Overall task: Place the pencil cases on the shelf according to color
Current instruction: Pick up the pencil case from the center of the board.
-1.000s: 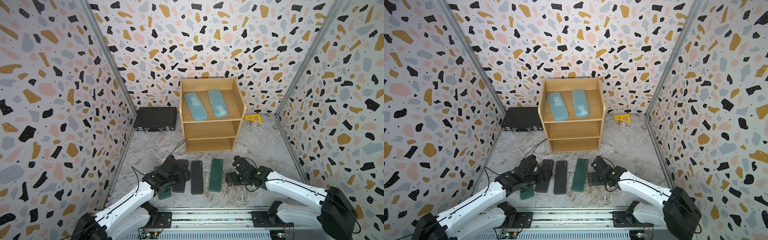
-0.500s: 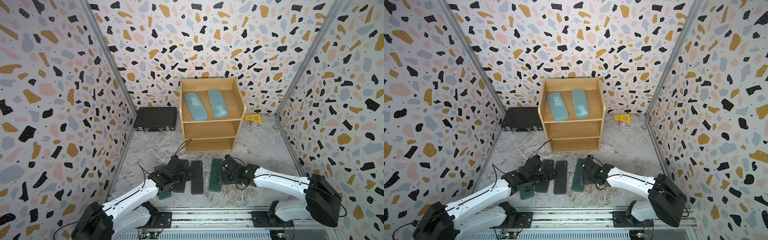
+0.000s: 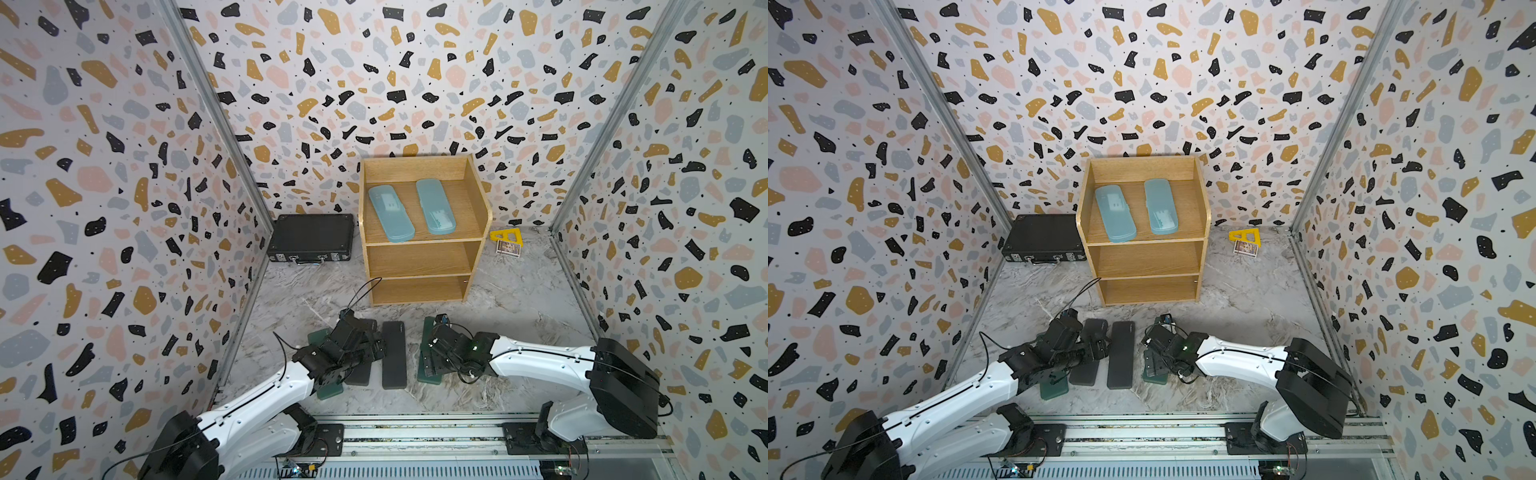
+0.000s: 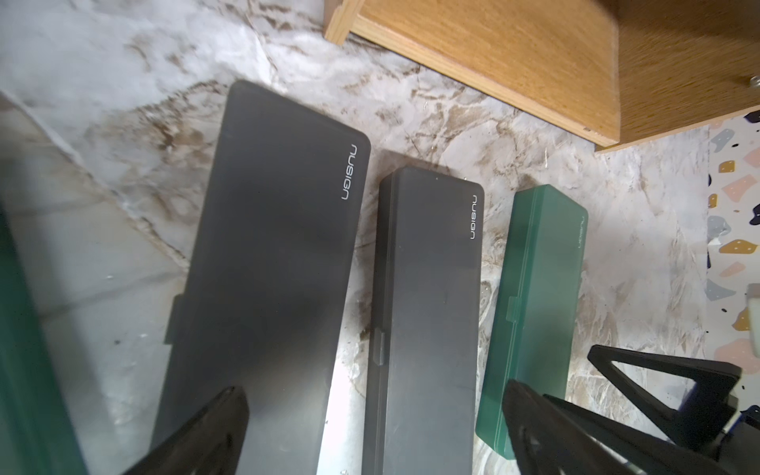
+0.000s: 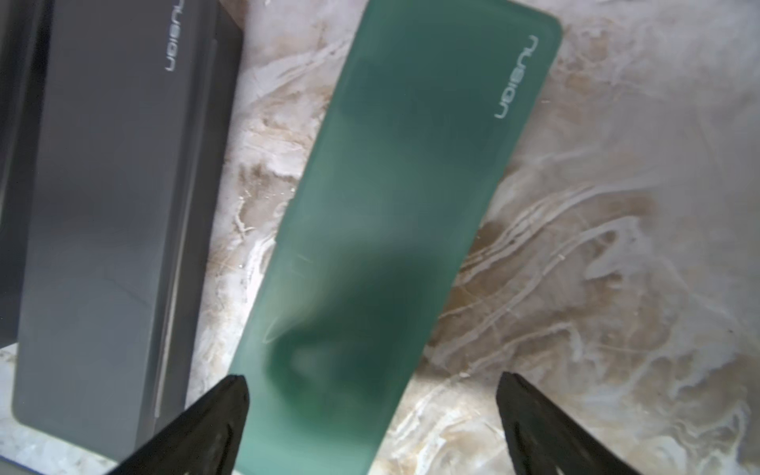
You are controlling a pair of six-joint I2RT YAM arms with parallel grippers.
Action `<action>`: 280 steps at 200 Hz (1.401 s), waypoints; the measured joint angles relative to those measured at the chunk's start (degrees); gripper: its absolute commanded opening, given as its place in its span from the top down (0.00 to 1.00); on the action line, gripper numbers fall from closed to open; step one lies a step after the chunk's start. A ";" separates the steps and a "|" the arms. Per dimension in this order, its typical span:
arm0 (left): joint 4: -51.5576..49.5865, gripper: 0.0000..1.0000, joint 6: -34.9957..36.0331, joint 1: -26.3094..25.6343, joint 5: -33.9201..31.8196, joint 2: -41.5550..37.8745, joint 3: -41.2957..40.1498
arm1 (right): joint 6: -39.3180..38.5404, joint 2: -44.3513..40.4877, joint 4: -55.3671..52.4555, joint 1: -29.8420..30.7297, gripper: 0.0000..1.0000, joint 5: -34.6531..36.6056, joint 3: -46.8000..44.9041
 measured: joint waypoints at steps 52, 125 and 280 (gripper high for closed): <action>-3.32 0.00 0.46 0.00 -3.23 -4.50 0.11 | 1.81 4.52 -0.31 3.52 0.00 2.03 3.65; -5.81 0.00 3.67 0.00 -2.05 1.20 2.29 | 5.46 3.63 -5.51 4.20 0.00 7.08 2.32; -16.87 0.00 6.88 0.44 -11.85 -1.46 12.68 | 4.37 -13.68 -9.64 0.63 0.00 1.53 -4.37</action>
